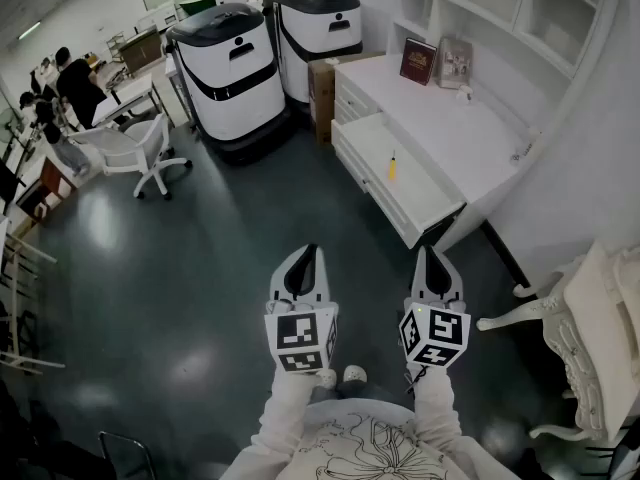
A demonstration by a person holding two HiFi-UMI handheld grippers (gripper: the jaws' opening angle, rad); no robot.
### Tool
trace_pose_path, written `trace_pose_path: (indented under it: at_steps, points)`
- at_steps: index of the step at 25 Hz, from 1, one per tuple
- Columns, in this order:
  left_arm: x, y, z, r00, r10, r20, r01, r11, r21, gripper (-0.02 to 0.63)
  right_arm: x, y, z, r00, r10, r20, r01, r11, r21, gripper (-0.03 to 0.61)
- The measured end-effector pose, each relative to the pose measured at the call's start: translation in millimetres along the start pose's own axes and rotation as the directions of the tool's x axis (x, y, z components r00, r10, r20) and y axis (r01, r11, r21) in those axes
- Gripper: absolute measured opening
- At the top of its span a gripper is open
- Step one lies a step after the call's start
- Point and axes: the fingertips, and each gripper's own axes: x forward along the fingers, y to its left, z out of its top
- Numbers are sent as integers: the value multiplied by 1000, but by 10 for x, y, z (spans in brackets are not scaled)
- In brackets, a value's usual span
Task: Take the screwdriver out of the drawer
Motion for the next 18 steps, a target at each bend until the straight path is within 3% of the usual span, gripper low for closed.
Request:
trace_pose_path:
  at_steps: [18]
  points:
    - [296, -145, -43, 1000, 29, -8, -29, 1000, 8, 11, 265, -275, -38, 1000, 6, 14, -6, 1000, 22, 3]
